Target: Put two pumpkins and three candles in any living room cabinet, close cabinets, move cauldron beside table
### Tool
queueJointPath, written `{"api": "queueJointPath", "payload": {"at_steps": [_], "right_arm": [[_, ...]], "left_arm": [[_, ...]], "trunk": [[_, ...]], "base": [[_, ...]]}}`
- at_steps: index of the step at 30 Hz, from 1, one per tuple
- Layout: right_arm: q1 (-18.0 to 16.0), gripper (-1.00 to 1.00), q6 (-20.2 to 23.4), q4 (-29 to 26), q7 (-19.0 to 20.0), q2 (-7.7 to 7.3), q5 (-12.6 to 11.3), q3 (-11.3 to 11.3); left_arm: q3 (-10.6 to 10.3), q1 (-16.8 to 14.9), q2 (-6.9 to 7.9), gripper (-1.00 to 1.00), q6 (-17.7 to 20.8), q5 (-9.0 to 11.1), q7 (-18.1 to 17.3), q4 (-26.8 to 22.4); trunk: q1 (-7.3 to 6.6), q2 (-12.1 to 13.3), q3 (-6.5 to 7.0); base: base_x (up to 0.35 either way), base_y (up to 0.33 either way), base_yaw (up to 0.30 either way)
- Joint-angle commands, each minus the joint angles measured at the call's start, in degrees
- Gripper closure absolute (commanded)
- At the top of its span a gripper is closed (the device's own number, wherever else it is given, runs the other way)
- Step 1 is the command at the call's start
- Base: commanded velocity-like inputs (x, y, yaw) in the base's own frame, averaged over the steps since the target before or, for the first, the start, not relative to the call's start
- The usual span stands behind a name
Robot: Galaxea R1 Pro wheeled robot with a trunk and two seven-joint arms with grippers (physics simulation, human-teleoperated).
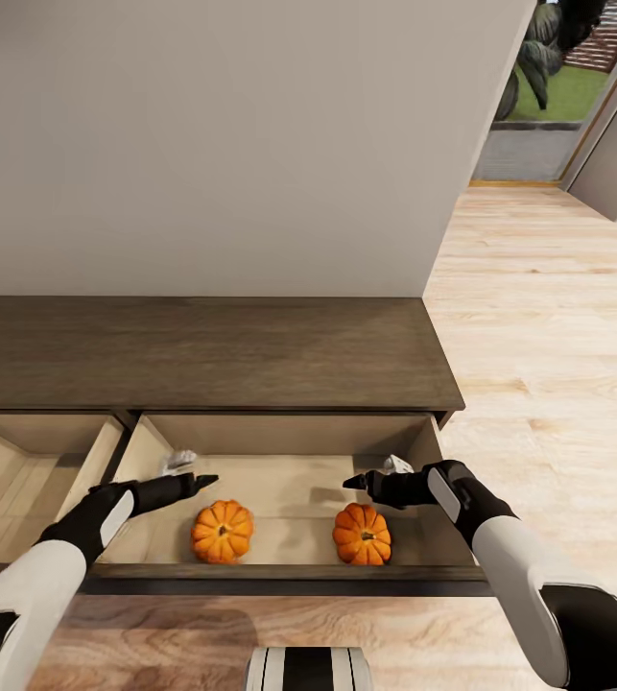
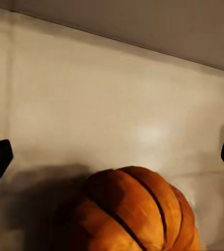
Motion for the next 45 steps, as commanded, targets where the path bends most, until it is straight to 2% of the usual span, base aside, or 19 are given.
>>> {"api": "queueJointPath", "payload": {"at_steps": [1,7,10,17,19,21,22,24,27,29,32,37,38,40,45], "right_arm": [[0.0,-1.00,0.0,0.0,0.0,-0.01,0.0,0.0],[0.0,-1.00,-0.2,0.0,-0.1,-0.02,0.1,0.0],[0.0,-1.00,-0.2,0.1,-0.1,-0.02,0.0,0.0],[0.0,-1.00,-0.1,0.1,0.3,-0.34,0.0,-0.1],[0.0,-1.00,-0.1,0.2,3.3,-0.64,0.0,-0.1],[0.1,-1.00,0.0,0.5,10.8,-0.89,0.1,0.0],[0.1,-1.00,0.0,0.6,12.9,-1.12,0.1,0.0],[0.1,-1.00,0.5,0.7,17.4,-2.33,0.2,0.0],[0.4,-1.00,2.1,0.4,25.3,-3.75,0.5,0.1],[0.5,-1.00,2.3,0.2,29.0,-4.89,0.7,0.2],[0.5,-1.00,2.4,0.0,35.1,-7.43,0.9,0.3],[0.5,-1.00,2.5,-0.1,37.1,-8.72,0.9,1.7],[0.5,-1.00,2.5,-0.1,37.3,-8.88,0.9,1.8],[0.5,-1.00,2.5,-0.5,39.3,-10.11,0.9,2.0],[0.5,-1.00,2.5,-0.6,40.9,-11.78,0.8,2.0]], "left_arm": [[0.0,0.0,0.19,-1.00,0.0,0.0,0.0,-0.6],[-0.1,0.9,0.50,-1.00,0.7,0.1,-0.5,-5.0],[-0.2,1.1,0.46,-1.00,2.7,0.1,-2.7,-6.0],[-0.5,1.4,-0.07,-1.00,3.6,-0.1,-16.1,-5.3],[-0.6,1.8,-0.39,-1.00,3.6,-0.2,-19.1,-4.7],[-0.7,2.1,-1.01,-1.00,3.6,-0.3,-22.5,-3.2],[-0.7,2.2,-1.13,-1.00,3.6,-0.3,-23.4,-2.7],[-1.3,2.2,-1.26,-1.00,3.6,-0.3,-26.4,-2.1],[-4.3,2.2,-0.99,-1.00,3.6,-0.2,-33.5,-1.8],[-5.0,2.2,-0.60,-1.00,3.7,-0.3,-36.9,-1.8],[-5.5,2.2,0.59,-1.00,3.7,-0.3,-41.1,-2.0],[-5.5,2.2,1.38,-1.00,3.7,-0.3,-44.5,-2.3],[-5.6,2.2,1.57,-1.00,3.7,-0.3,-44.7,-2.3],[-5.6,2.2,2.38,-1.00,3.7,-0.2,-45.4,-2.4],[-5.5,2.2,2.56,-1.00,3.7,-0.2,-45.6,-2.4]], "trunk": [[0.00,0.0,0.00],[0.00,0.0,0.00],[0.00,0.0,0.00],[0.00,0.0,0.00],[0.00,0.0,0.00],[0.00,0.0,0.00],[0.00,0.0,0.00],[0.00,0.0,0.00],[0.00,0.0,0.00],[0.00,0.0,0.00],[0.00,0.0,0.00],[0.00,0.0,0.00],[0.00,0.0,0.00],[0.00,0.0,0.00],[0.00,0.0,0.00]], "base": [[0.000,0.000,0.000],[0.000,0.000,0.000],[0.000,0.000,0.000],[0.000,0.000,0.000],[0.000,0.000,0.000],[0.000,0.000,0.000],[0.000,0.000,0.000],[0.000,0.000,0.000],[0.000,0.000,0.000],[0.000,0.000,0.000],[0.000,0.000,0.000],[0.000,0.000,0.000],[0.000,0.000,0.000],[0.000,0.000,0.000],[0.000,0.000,0.000]]}}
